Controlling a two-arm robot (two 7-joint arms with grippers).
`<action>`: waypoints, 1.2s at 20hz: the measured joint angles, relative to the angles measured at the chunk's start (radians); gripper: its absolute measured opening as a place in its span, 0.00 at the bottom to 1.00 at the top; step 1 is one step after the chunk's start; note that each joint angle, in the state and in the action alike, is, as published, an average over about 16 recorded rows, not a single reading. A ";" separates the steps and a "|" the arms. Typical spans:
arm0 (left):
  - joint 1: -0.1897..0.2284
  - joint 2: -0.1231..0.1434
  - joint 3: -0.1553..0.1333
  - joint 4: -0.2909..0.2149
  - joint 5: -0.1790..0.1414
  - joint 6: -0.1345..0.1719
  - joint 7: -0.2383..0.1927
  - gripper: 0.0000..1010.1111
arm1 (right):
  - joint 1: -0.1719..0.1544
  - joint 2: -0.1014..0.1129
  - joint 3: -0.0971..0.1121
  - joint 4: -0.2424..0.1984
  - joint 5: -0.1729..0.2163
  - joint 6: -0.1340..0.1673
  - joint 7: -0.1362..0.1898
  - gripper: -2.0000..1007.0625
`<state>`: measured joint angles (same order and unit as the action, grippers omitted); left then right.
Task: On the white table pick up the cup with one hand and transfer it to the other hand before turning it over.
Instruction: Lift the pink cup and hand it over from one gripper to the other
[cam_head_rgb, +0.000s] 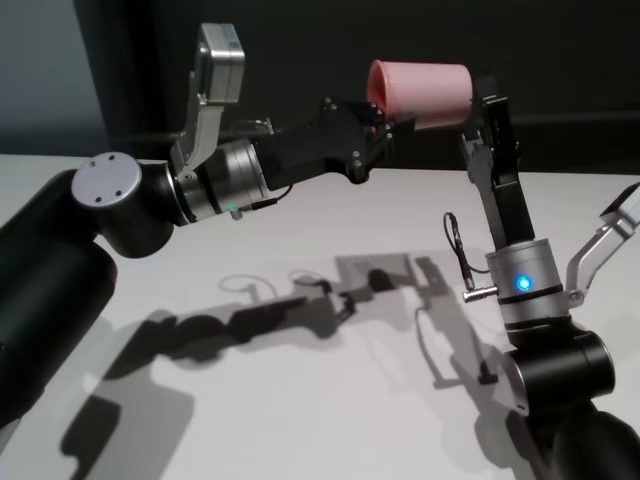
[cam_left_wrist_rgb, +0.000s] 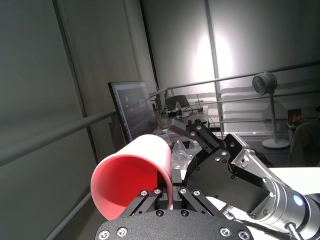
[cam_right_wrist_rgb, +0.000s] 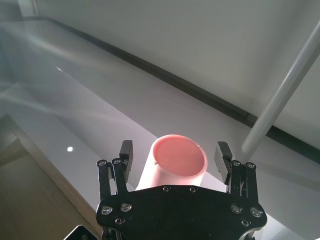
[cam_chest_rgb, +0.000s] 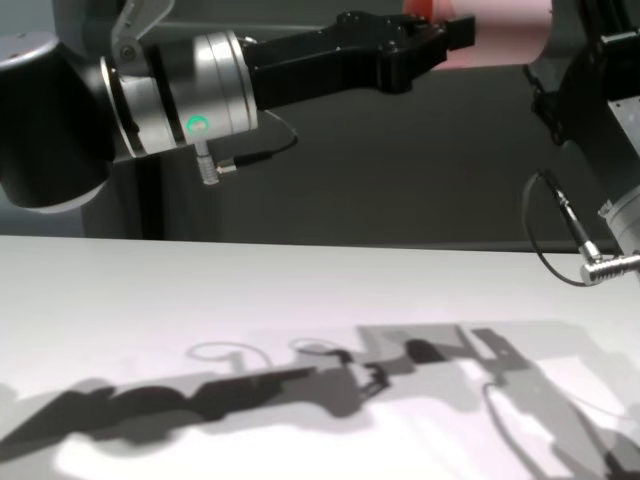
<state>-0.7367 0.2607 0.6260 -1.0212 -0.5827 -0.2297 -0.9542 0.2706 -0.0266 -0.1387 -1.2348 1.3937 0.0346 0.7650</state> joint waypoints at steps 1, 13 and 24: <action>0.000 0.000 0.000 0.000 0.000 0.000 0.000 0.05 | 0.004 0.000 -0.002 0.006 0.004 0.001 0.004 0.99; 0.000 0.000 0.000 0.000 0.000 0.000 0.000 0.05 | 0.041 -0.004 -0.023 0.069 0.051 0.008 0.042 0.99; 0.000 0.000 0.000 0.000 0.000 0.000 0.000 0.05 | 0.069 -0.009 -0.050 0.113 0.083 0.006 0.065 0.99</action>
<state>-0.7367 0.2607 0.6260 -1.0212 -0.5827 -0.2297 -0.9542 0.3391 -0.0357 -0.1884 -1.1217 1.4762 0.0406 0.8301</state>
